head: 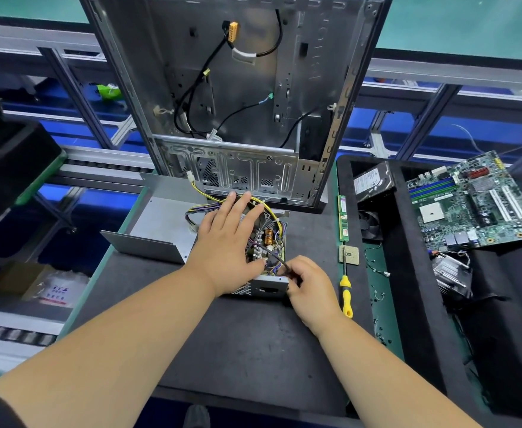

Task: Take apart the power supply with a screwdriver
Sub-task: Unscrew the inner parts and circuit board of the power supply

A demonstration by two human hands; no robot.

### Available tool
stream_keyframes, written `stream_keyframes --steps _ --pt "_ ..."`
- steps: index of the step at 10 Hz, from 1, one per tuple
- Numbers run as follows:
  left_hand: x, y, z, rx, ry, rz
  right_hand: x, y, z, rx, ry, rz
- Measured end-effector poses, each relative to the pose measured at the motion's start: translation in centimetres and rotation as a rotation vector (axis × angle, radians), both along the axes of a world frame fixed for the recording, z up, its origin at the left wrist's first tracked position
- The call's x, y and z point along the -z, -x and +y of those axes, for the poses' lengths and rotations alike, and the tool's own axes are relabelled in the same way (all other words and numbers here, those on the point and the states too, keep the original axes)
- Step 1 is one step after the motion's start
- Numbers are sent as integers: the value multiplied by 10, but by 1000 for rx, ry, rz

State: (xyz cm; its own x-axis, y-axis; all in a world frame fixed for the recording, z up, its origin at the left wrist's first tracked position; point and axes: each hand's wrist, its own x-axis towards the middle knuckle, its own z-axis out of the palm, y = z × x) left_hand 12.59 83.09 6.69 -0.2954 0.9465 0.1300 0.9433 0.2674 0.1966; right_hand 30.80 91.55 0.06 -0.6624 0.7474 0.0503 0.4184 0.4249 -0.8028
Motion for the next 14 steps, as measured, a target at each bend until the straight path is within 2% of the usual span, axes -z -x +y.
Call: stream_keyframes --steps 4,7,8,14 --pt "-3 -1 1 3 4 -12 -6 3 0 44 17 -33" --pt "-5 -2 1 3 13 -14 -8 2 0 40 -4 -48" --pt "-5 -2 0 0 7 -18 -8 0 -3 -22 -35 -46" --pt "-6 -3 -1 9 2 -12 -7 0 -4 0 -27 -23"
